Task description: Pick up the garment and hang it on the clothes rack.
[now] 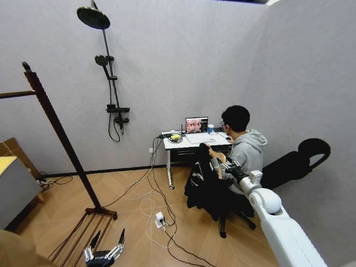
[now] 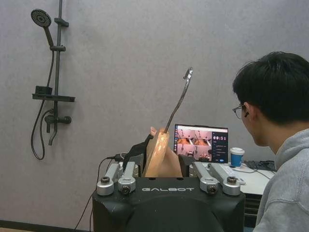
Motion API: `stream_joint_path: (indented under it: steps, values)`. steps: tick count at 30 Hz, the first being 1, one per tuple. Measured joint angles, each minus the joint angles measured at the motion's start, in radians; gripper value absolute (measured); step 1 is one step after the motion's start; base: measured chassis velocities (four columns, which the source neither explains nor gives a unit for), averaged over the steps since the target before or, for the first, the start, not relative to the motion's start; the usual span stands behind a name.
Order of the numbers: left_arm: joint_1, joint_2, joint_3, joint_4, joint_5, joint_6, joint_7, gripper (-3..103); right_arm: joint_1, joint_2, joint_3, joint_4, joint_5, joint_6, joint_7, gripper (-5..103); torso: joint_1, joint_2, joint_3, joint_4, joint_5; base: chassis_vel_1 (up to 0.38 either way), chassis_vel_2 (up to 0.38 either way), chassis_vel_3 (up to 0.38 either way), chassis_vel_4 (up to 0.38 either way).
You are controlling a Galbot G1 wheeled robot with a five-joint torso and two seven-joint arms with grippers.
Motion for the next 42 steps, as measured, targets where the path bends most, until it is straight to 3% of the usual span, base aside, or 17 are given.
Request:
stream_joint_path:
  steps: [5, 10, 22, 30, 42]
  values:
    - [0.0, 0.0, 0.0, 0.0, 0.0, 0.0, 0.0, 100, -0.001, -0.008, 0.005, -0.001, 0.005, 0.0, -0.003, 24, 0.0, 0.0, 0.0, -0.0001, -0.0001, 0.0, 0.0, 0.0, 0.0]
    - [0.0, 0.0, 0.0, 0.0, 0.0, 0.0, 0.0, 100, -0.008, -0.01, 0.012, -0.001, 0.009, -0.001, -0.004, 10, 0.0, 0.0, 0.0, -0.0003, -0.0001, 0.0, 0.0, 0.0, 0.0]
    - [0.0, 0.0, 0.0, 0.0, 0.0, 0.0, 0.0, 100, -0.031, -0.011, 0.016, 0.056, 0.029, -0.01, -0.001, 10, 0.0, 0.0, 0.0, 0.0006, -0.0001, 0.057, 0.05, 0.055, 0.057]
    - [0.0, 0.0, 0.0, 0.0, 0.0, 0.0, 0.0, 100, -0.028, -0.015, -0.012, 0.116, 0.056, -0.022, -0.006, 10, 0.0, 0.0, 0.0, -0.0001, 0.0, 0.115, 0.114, 0.111, 0.107]
    - [0.0, 0.0, 0.0, 0.0, 0.0, 0.0, 0.0, 100, 0.102, -0.064, -0.074, 0.15, 0.103, -0.074, 0.029, 10, 0.0, 0.0, 0.0, 0.0, 0.0, 0.123, 0.129, 0.13, 0.129]
